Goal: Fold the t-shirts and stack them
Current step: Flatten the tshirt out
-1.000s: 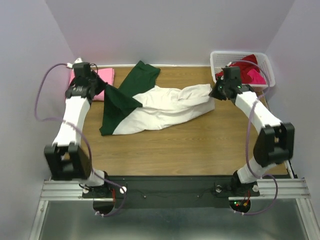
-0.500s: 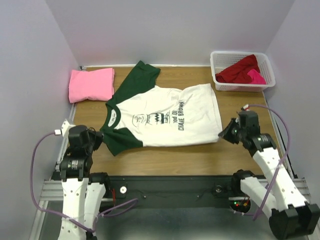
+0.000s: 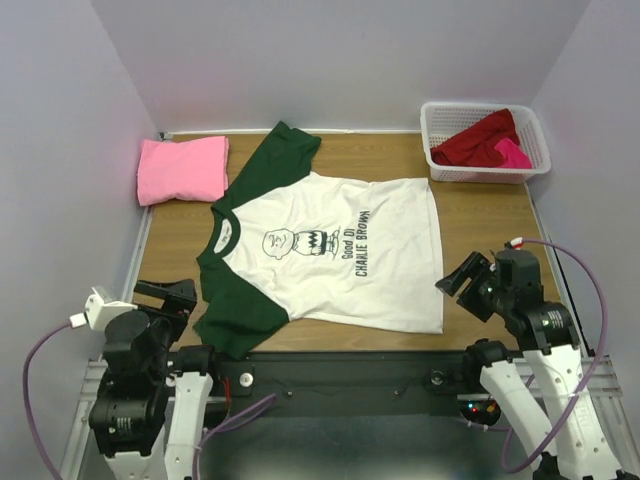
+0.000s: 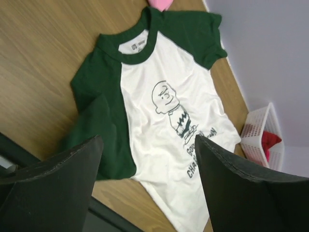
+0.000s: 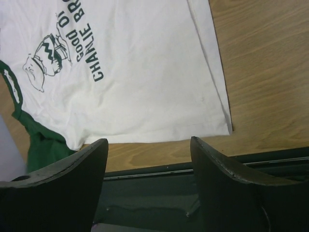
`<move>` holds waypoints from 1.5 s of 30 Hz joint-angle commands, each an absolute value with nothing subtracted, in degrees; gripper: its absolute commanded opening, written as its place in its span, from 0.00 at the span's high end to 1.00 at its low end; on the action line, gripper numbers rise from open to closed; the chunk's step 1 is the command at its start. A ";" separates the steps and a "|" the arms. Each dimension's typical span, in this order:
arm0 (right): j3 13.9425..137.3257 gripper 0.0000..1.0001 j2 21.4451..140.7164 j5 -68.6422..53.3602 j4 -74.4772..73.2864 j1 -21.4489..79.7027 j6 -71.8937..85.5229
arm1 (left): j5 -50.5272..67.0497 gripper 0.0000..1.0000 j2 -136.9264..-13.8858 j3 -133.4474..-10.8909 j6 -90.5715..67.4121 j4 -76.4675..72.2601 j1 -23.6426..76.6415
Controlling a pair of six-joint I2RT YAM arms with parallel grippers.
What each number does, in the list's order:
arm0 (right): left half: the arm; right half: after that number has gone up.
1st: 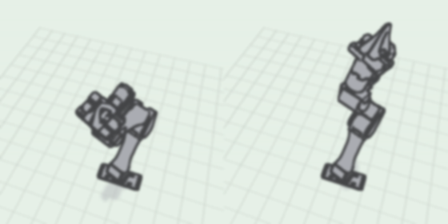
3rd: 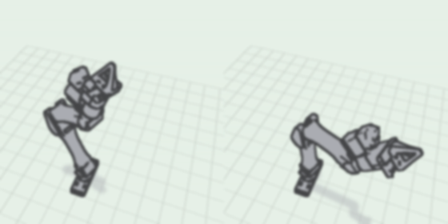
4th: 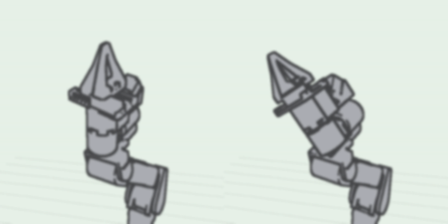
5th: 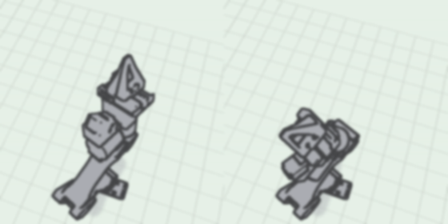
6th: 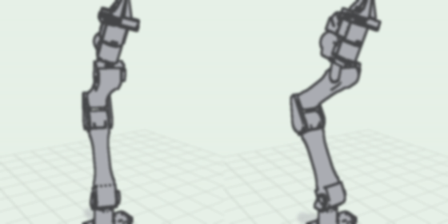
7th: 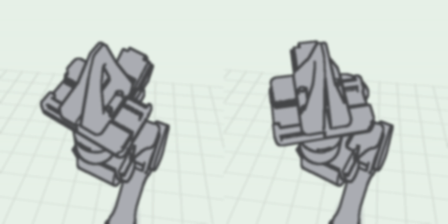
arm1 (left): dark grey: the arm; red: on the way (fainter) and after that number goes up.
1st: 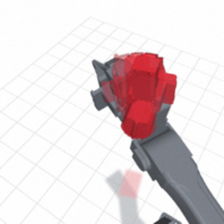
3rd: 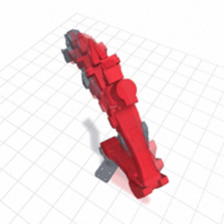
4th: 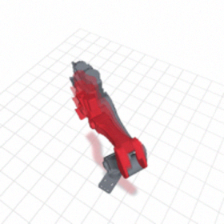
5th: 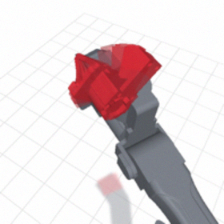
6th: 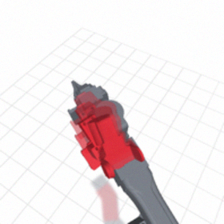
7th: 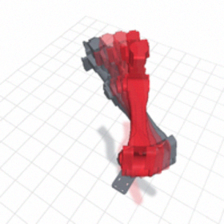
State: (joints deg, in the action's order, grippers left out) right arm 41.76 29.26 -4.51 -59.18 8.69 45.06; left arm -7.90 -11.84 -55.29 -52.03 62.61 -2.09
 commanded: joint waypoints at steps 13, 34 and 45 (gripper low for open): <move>52.29 0.56 67.39 -13.97 -33.67 8.44 30.06 | 10.98 0.38 -40.29 -47.75 -41.31 26.57 -1.85; 61.26 0.65 93.07 10.02 -29.36 8.53 24.00 | 0.44 0.55 -85.16 -50.62 -28.48 7.21 -0.79; 61.09 0.67 97.91 9.32 -29.36 8.44 23.82 | -1.13 0.55 -90.26 -49.92 -28.30 5.19 -0.79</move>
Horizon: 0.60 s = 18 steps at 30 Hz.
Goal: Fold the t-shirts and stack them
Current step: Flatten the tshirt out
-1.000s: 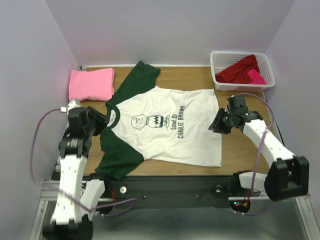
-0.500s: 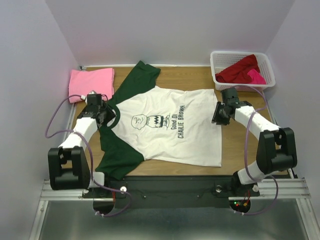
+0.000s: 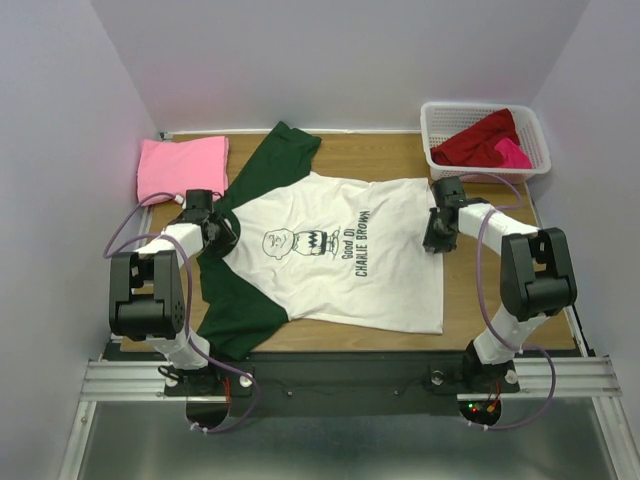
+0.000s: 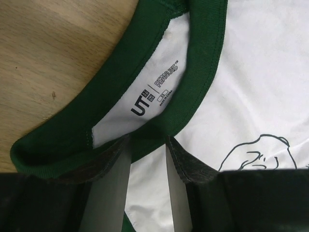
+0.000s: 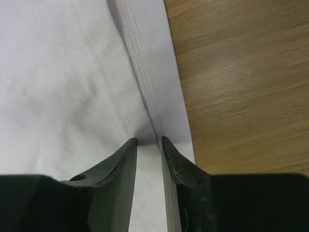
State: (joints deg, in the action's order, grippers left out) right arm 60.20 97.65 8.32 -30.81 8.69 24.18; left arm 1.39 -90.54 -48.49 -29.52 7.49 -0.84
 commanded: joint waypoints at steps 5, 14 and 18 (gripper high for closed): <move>61.00 0.72 97.82 8.53 -29.36 8.44 24.08 | -1.67 0.55 -90.79 -49.05 -28.12 4.83 -0.70; 61.44 0.88 98.53 7.47 -29.44 8.52 23.73 | -1.49 0.55 -91.84 -48.16 -28.30 4.22 -0.79; 61.35 0.96 98.96 8.43 -29.71 8.53 23.64 | -1.23 0.55 -92.55 -48.25 -28.21 4.22 -0.79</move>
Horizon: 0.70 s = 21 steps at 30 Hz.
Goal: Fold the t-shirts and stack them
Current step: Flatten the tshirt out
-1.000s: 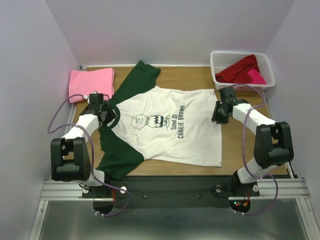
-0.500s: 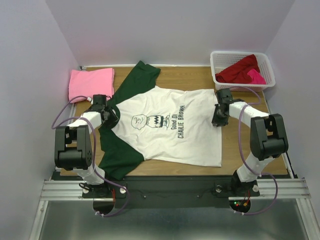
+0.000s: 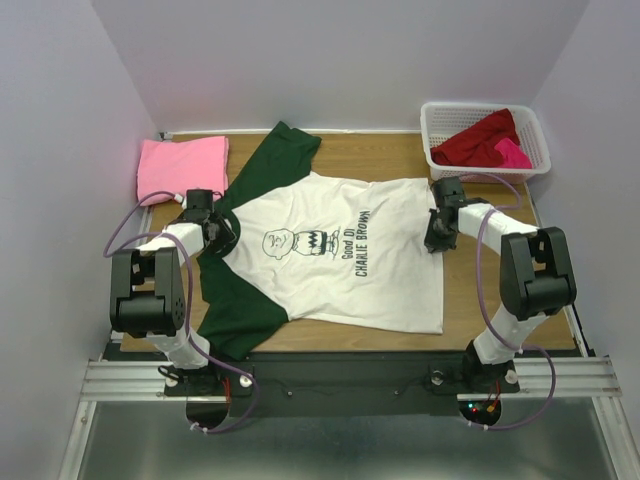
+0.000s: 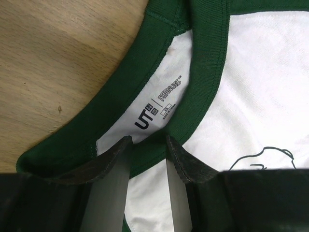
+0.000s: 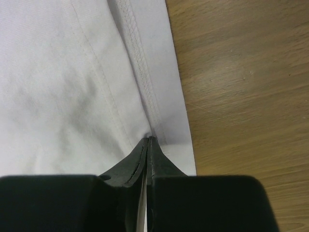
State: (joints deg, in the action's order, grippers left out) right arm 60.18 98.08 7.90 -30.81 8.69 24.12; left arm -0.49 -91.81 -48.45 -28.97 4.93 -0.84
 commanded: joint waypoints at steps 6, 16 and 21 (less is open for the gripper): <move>63.19 0.99 95.20 14.49 -32.16 8.44 22.86 | -2.20 0.55 -93.25 -48.34 -28.21 4.83 -0.79; 62.58 0.99 93.25 18.81 -35.86 8.52 23.37 | -2.46 0.55 -95.01 -48.69 -28.56 6.06 -1.32; 59.86 0.99 92.99 21.27 -36.56 8.35 25.48 | -2.72 0.55 -95.36 -48.69 -28.65 6.50 -1.41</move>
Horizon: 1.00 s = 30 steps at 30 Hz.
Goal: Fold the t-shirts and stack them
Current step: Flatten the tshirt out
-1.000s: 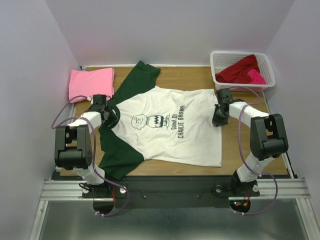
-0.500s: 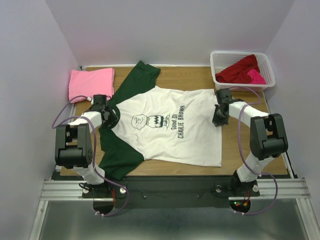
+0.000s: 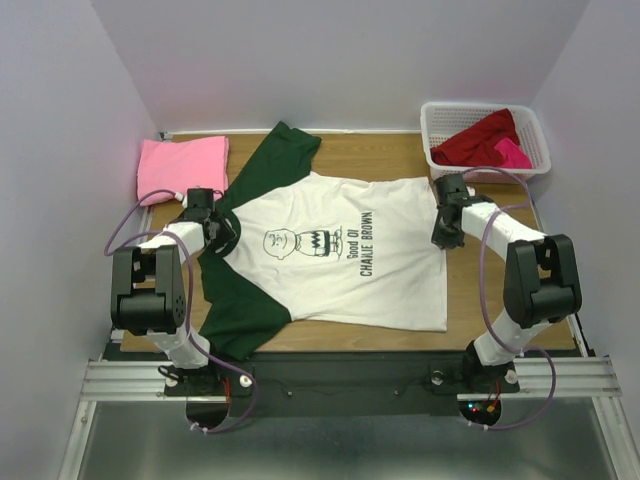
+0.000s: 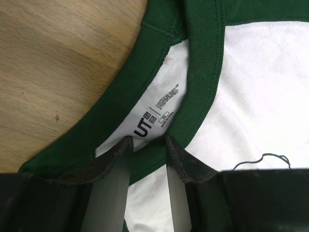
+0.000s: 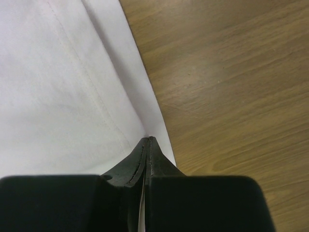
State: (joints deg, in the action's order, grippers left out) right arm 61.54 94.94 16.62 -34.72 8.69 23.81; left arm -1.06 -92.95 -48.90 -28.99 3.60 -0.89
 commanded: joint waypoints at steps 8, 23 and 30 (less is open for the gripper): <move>56.87 0.99 87.46 22.50 -37.53 8.00 29.09 | -3.25 0.55 -95.89 -48.60 -29.18 7.12 -1.76; 52.91 0.99 88.50 23.56 -38.06 6.07 31.82 | -3.43 0.56 -95.98 -48.43 -29.36 7.82 -2.37; 58.44 0.63 87.63 21.45 -38.06 6.06 28.75 | -1.41 0.45 -90.89 -49.30 -28.74 9.66 -2.37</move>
State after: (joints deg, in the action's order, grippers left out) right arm 53.74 89.69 20.64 -38.15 6.61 30.44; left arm -0.23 -92.84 -49.28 -29.78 3.92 -1.58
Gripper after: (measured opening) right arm 0.258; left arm 0.530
